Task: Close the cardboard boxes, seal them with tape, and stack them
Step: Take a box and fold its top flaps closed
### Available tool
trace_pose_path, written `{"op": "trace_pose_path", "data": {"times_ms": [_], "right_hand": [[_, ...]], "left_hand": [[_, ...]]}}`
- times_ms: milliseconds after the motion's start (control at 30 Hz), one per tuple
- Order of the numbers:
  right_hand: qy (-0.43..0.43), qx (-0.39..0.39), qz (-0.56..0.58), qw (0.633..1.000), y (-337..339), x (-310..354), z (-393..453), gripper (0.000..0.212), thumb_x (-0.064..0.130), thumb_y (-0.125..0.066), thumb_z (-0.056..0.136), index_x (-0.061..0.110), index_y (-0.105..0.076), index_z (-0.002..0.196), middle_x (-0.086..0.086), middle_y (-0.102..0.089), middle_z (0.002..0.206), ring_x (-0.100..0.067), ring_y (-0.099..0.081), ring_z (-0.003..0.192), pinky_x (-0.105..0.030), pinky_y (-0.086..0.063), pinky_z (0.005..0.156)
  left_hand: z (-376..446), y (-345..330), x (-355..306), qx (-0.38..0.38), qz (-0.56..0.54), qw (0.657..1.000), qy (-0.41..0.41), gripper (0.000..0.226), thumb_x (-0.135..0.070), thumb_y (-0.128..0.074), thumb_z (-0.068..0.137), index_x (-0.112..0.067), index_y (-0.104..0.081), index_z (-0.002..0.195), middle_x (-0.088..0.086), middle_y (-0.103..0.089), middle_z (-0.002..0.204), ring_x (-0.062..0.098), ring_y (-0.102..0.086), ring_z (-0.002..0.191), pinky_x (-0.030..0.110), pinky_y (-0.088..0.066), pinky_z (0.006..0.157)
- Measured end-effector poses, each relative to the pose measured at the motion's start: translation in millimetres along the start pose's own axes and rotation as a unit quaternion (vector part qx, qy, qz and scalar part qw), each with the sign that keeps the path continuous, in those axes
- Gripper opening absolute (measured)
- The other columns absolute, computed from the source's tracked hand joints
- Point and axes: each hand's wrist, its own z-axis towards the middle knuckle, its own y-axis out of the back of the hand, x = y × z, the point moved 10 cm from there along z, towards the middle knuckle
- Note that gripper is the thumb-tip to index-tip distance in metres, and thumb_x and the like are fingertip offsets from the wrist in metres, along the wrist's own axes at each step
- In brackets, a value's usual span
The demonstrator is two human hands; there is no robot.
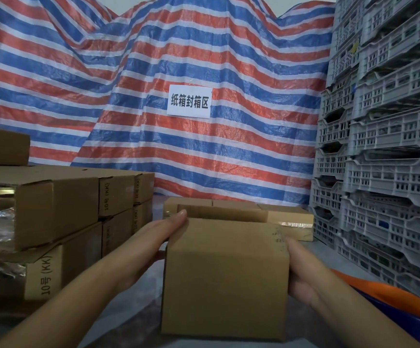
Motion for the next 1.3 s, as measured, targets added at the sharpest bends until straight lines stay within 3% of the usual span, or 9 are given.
{"op": "trace_pose_path", "data": {"times_ms": [300,400,533,600,733,833,1000,1133,1300], "right_hand": [[-0.025,0.002,0.041,0.999,10,-6,3,0.062,0.067,-0.049,0.091,0.016,-0.075,0.117,-0.018,-0.072,0.116,-0.03,-0.073,0.101,-0.035,-0.06,0.07],[-0.029,0.026,-0.006,0.999,8,-4,0,0.057,0.052,-0.079,0.075,0.018,-0.073,0.119,-0.016,-0.073,0.116,-0.027,-0.074,0.097,-0.031,-0.06,0.069],[-0.036,0.05,-0.045,0.997,6,-2,-1,0.042,0.035,-0.08,0.073,0.022,-0.075,0.113,-0.013,-0.072,0.12,-0.024,-0.073,0.097,-0.031,-0.059,0.071],[-0.041,0.046,-0.045,0.997,8,-1,0,0.042,0.033,-0.08,0.071,0.022,-0.076,0.111,-0.013,-0.072,0.119,-0.024,-0.073,0.094,-0.033,-0.059,0.071],[-0.033,0.041,-0.052,0.997,6,1,-3,0.043,0.032,-0.081,0.068,0.021,-0.076,0.11,-0.013,-0.074,0.114,-0.024,-0.074,0.09,-0.032,-0.059,0.069],[0.031,0.015,-0.063,0.997,7,14,-2,0.056,0.023,-0.084,0.072,0.031,-0.067,0.125,-0.009,-0.073,0.118,-0.027,-0.072,0.102,-0.034,-0.057,0.075],[0.104,-0.024,-0.099,0.989,11,32,-9,0.04,0.021,-0.076,0.072,0.031,-0.075,0.111,-0.004,-0.073,0.112,-0.02,-0.073,0.094,-0.027,-0.056,0.069],[0.102,-0.049,-0.126,0.986,14,32,-10,0.027,0.028,-0.077,0.069,0.018,-0.081,0.093,-0.004,-0.076,0.106,-0.016,-0.071,0.093,-0.025,-0.051,0.071],[0.087,-0.064,-0.127,0.986,20,28,-7,0.031,0.028,-0.08,0.062,0.012,-0.081,0.089,-0.005,-0.077,0.105,-0.023,-0.071,0.1,-0.035,-0.051,0.086]], "left_hand": [[-4,-3,1,-0.031,0.009,0.999,0.011,0.032,-0.038,-0.057,0.092,-0.011,-0.073,0.102,0.006,-0.072,0.086,0.014,-0.068,0.076,0.029,-0.046,0.074],[-4,-2,0,-0.037,-0.002,0.999,0.014,0.027,-0.032,-0.058,0.093,-0.01,-0.072,0.101,0.007,-0.072,0.088,0.014,-0.068,0.075,0.028,-0.047,0.071],[-6,2,1,-0.069,-0.033,0.997,0.016,0.011,-0.02,-0.063,0.092,-0.012,-0.063,0.098,0.003,-0.068,0.084,0.01,-0.064,0.064,0.022,-0.048,0.054],[-6,6,2,-0.097,-0.041,0.994,0.011,0.024,-0.018,-0.067,0.088,-0.016,-0.058,0.11,0.004,-0.068,0.101,0.012,-0.067,0.075,0.024,-0.051,0.061],[-3,9,-4,-0.101,-0.078,0.991,-0.033,0.071,-0.009,-0.069,0.085,-0.029,-0.036,0.145,-0.005,-0.055,0.136,0.015,-0.056,0.121,0.039,-0.044,0.105],[-3,11,-9,-0.1,-0.068,0.991,-0.053,0.083,-0.007,-0.07,0.084,-0.036,-0.028,0.149,-0.005,-0.055,0.138,0.017,-0.053,0.126,0.044,-0.039,0.111],[-11,13,-20,-0.124,-0.016,0.989,-0.081,0.056,-0.011,-0.071,0.083,-0.037,-0.054,0.13,-0.001,-0.066,0.116,0.013,-0.067,0.102,0.027,-0.054,0.08],[-14,11,-22,-0.125,0.045,0.988,-0.078,0.014,-0.018,-0.066,0.09,-0.022,-0.076,0.098,-0.001,-0.073,0.098,0.015,-0.067,0.094,0.027,-0.048,0.081],[-13,10,-20,-0.116,0.067,0.988,-0.072,0.018,-0.024,-0.064,0.091,-0.018,-0.079,0.084,0.001,-0.074,0.087,0.012,-0.067,0.085,0.028,-0.045,0.079]]}}
